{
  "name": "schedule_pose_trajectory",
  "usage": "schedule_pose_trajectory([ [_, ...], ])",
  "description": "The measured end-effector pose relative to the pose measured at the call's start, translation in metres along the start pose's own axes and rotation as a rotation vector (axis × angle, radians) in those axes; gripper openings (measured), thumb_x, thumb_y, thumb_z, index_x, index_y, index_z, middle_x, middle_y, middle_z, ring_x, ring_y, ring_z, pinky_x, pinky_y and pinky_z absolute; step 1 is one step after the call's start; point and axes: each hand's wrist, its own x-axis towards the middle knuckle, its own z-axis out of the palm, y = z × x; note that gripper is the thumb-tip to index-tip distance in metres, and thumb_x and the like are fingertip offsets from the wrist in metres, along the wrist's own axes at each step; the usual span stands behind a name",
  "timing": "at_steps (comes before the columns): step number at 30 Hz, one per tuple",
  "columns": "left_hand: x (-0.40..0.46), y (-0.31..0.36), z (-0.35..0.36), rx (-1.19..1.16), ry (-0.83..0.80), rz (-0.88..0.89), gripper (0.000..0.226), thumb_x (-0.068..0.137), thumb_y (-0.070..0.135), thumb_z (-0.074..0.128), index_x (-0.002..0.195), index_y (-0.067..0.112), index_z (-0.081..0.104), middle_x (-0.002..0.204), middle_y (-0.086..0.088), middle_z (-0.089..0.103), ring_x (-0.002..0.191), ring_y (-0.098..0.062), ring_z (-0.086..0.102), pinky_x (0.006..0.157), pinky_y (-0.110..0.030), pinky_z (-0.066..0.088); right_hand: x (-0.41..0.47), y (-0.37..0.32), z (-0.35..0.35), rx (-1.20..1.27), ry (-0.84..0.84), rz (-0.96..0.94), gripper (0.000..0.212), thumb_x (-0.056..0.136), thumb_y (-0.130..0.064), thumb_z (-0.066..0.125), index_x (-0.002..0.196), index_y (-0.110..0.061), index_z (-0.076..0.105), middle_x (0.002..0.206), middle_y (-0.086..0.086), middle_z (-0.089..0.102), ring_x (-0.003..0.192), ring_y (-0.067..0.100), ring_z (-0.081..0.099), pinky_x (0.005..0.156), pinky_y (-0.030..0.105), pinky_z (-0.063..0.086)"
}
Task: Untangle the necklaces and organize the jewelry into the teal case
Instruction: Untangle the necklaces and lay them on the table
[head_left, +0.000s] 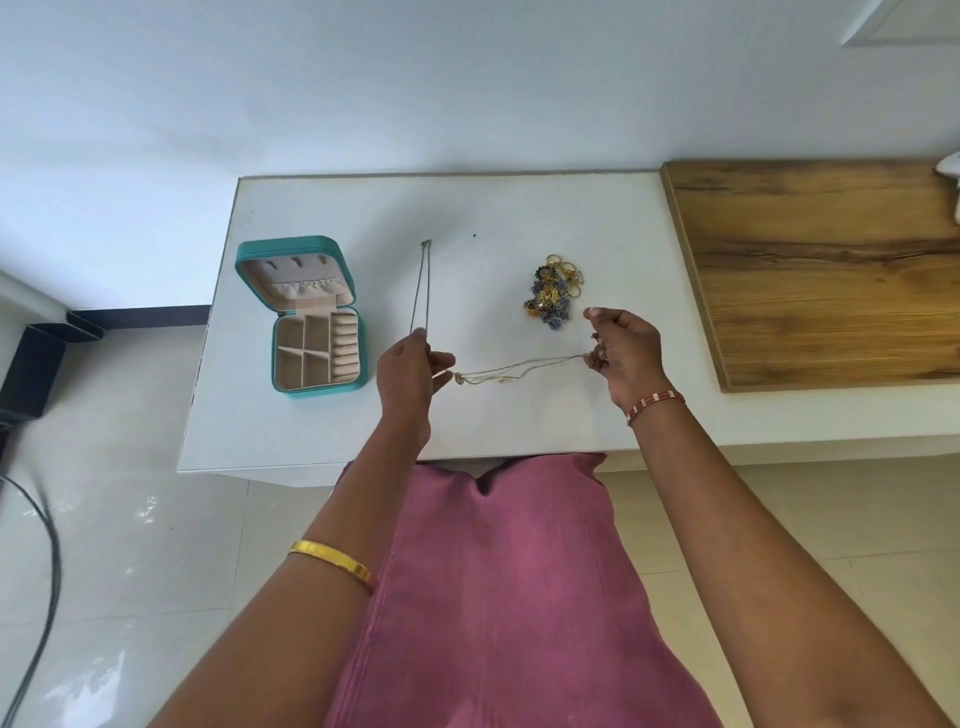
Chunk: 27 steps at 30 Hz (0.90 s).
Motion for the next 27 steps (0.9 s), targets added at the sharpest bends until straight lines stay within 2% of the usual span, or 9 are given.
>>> schedule_pose_trajectory([
  [2, -0.001, 0.001, 0.000, -0.072, 0.046, -0.018, 0.029, 0.096, 0.018, 0.040, 0.068, 0.010, 0.045, 0.049, -0.005, 0.045, 0.065, -0.018, 0.061, 0.069, -0.032, 0.055, 0.003, 0.003, -0.001, 0.026, 0.012, 0.014, 0.013, 0.086, -0.010, 0.063, 0.074, -0.015, 0.060, 0.060, 0.003, 0.039, 0.036, 0.005, 0.034, 0.047, 0.022, 0.043],
  [4, -0.002, 0.002, 0.000, -0.105, 0.126, -0.019, 0.028, 0.096, 0.019, 0.041, 0.070, 0.010, 0.045, 0.054, -0.006, 0.038, 0.057, -0.018, 0.058, 0.064, -0.032, 0.056, 0.005, 0.007, -0.003, 0.059, 0.038, 0.026, 0.015, 0.086, -0.007, 0.062, 0.073, -0.014, 0.059, 0.058, 0.004, 0.037, 0.030, 0.002, 0.034, 0.045, 0.021, 0.045],
  [7, -0.001, 0.003, -0.005, -0.110, 0.229, 0.014, 0.030, 0.097, 0.021, 0.040, 0.069, 0.011, 0.045, 0.056, -0.006, 0.039, 0.051, -0.016, 0.050, 0.054, -0.028, 0.052, 0.008, 0.011, -0.007, 0.069, 0.072, 0.029, 0.015, 0.087, -0.006, 0.061, 0.073, -0.012, 0.059, 0.060, 0.004, 0.038, 0.030, 0.002, 0.039, 0.044, 0.021, 0.049],
  [10, 0.002, 0.002, -0.009, -0.084, 0.250, 0.053, 0.033, 0.098, 0.025, 0.038, 0.068, 0.012, 0.043, 0.060, -0.005, 0.042, 0.051, -0.014, 0.048, 0.044, -0.022, 0.047, 0.008, 0.012, -0.008, 0.063, 0.068, 0.016, 0.006, 0.089, -0.004, 0.056, 0.085, -0.006, 0.061, 0.061, 0.004, 0.039, 0.032, 0.003, 0.044, 0.052, 0.025, 0.055],
  [14, -0.002, 0.002, -0.007, -0.080, 0.106, 0.008, 0.029, 0.098, 0.025, 0.039, 0.073, 0.014, 0.048, 0.067, -0.003, 0.047, 0.056, -0.015, 0.049, 0.046, -0.023, 0.048, 0.007, 0.015, -0.004, -0.056, 0.000, -0.012, 0.013, 0.091, 0.002, 0.049, 0.097, 0.000, 0.061, 0.064, 0.006, 0.045, 0.049, 0.010, 0.046, 0.056, 0.025, 0.056],
  [17, -0.009, 0.002, -0.003, -0.014, -0.053, 0.047, 0.026, 0.099, 0.023, 0.041, 0.077, 0.015, 0.052, 0.068, -0.003, 0.049, 0.058, -0.014, 0.052, 0.048, -0.022, 0.048, 0.003, 0.020, -0.001, -0.494, -0.006, -0.188, 0.012, 0.087, 0.002, 0.054, 0.090, -0.003, 0.065, 0.082, 0.013, 0.057, 0.063, 0.015, 0.052, 0.061, 0.025, 0.053],
  [20, -0.016, 0.004, 0.002, 0.073, -0.178, 0.149, 0.023, 0.098, 0.019, 0.043, 0.080, 0.016, 0.056, 0.065, -0.003, 0.051, 0.053, -0.011, 0.055, 0.043, -0.019, 0.045, -0.016, 0.023, 0.011, -0.852, -0.158, -0.457, 0.017, 0.082, -0.003, 0.064, 0.097, -0.009, 0.068, 0.102, 0.009, 0.049, 0.082, 0.015, 0.052, 0.074, 0.016, 0.038],
  [23, -0.022, 0.010, 0.007, 0.093, -0.274, 0.157, 0.021, 0.097, 0.018, 0.045, 0.082, 0.016, 0.059, 0.066, -0.002, 0.054, 0.051, -0.008, 0.056, 0.041, -0.018, 0.040, -0.046, 0.026, 0.032, -0.833, -0.455, -0.496, 0.025, 0.082, -0.008, 0.066, 0.107, -0.011, 0.066, 0.103, 0.002, 0.048, 0.086, 0.012, 0.049, 0.068, 0.008, 0.035],
  [27, -0.025, 0.017, 0.006, 0.088, -0.372, 0.136, 0.020, 0.097, 0.019, 0.045, 0.086, 0.017, 0.061, 0.070, -0.001, 0.056, 0.057, -0.012, 0.054, 0.042, -0.017, 0.036, -0.058, 0.029, 0.048, -0.849, -0.520, -0.504, 0.012, 0.084, -0.013, 0.063, 0.093, -0.006, 0.067, 0.099, 0.006, 0.065, 0.086, 0.017, 0.057, 0.064, 0.019, 0.031],
])
